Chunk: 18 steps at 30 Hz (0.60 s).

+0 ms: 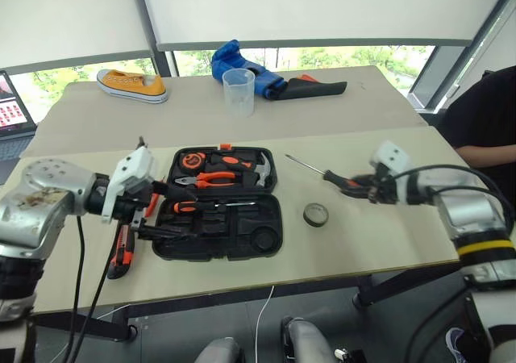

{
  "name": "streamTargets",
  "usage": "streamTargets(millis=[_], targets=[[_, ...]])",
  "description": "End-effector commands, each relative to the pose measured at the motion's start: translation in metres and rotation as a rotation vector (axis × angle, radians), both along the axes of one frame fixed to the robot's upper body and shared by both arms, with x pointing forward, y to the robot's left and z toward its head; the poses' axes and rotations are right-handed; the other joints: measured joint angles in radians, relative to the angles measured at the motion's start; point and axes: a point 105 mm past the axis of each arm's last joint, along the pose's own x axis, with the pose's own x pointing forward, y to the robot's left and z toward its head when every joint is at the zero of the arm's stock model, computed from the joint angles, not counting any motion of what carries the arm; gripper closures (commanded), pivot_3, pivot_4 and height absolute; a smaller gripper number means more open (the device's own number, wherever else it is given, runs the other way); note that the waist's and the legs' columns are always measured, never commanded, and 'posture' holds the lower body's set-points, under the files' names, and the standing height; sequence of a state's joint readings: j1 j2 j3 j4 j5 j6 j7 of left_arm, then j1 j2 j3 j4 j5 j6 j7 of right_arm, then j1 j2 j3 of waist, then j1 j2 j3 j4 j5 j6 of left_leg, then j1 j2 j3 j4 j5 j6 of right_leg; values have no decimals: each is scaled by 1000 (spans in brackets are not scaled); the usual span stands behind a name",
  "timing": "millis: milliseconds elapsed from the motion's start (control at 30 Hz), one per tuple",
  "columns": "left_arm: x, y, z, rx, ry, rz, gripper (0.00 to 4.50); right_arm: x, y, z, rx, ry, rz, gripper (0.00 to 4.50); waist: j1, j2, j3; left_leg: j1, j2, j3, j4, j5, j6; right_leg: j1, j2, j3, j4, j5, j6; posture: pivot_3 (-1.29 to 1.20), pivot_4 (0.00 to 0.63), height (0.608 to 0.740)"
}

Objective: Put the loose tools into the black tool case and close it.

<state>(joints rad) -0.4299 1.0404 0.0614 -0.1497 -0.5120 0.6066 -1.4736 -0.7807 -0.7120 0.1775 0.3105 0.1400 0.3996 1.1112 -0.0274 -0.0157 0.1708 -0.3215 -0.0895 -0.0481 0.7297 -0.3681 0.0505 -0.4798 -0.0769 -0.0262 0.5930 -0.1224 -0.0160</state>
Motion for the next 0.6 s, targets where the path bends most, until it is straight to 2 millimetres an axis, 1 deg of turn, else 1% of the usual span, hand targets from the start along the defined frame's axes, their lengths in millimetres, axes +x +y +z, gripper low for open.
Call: streamTargets(millis=[33, 67, 133, 167, 233, 367, 500, 600], targets=[[-4, 13, 18, 14, -76, 45, 0, -16, 58, 21, 7, -28, 228, 3465, 2, 0, 0, -1, 0, 0, 0, 0, 0, -1, 0, 0, 0, 0, 0, 0, 150, 724], [-5, 16, 19, 14, -79, 57, 0, -21, 71, 21, 8, -21, 278, 3465, 4, 0, 0, -2, 0, -1, 0, 0, 0, -2, 0, -1, 0, 0, 0, 0, 150, 724], [-7, 18, 21, 13, -92, 76, 0, -32, 97, 15, -28, -10, 376, 3465, 7, 0, 0, -7, -1, -1, 0, 0, 0, -9, 0, -3, 1, 0, -1, 0, 150, 724], [-7, 19, 22, 12, -98, 82, 0, -35, 104, 11, -43, -7, 399, 3465, 10, 0, 0, -11, -2, -1, 1, 0, 0, -12, 0, -6, 2, 0, -1, 0, 150, 724], [-7, 18, 22, 3, -107, 93, 0, -38, 112, 5, -63, -2, 426, 3465, 15, 0, 0, -14, -2, -2, 2, 0, 0, -13, 0, -15, 2, 2, -3, 0, 150, 724], [-7, 15, 24, -3, -123, 99, 0, -41, 122, -4, -97, 3, 462, 3465, 14, 0, 0, -15, -6, -4, 2, 0, 0, -13, -2, -21, 1, 2, -2, 0, 150, 724], [-4, 14, 26, 0, -141, 98, 0, -41, 121, -10, -122, 0, 463, 3465, 6, 0, 0, -15, -6, -3, 2, 0, 0, -13, -2, -23, 1, 2, -3, 0, 150, 724], [-2, 13, 27, 1, -149, 96, 0, -42, 121, -14, -140, -9, 470, 3465, 0, 0, 0, -14, -4, -3, 2, 0, -2, -13, -2, -23, 1, 2, -6, 0, 150, 724]])
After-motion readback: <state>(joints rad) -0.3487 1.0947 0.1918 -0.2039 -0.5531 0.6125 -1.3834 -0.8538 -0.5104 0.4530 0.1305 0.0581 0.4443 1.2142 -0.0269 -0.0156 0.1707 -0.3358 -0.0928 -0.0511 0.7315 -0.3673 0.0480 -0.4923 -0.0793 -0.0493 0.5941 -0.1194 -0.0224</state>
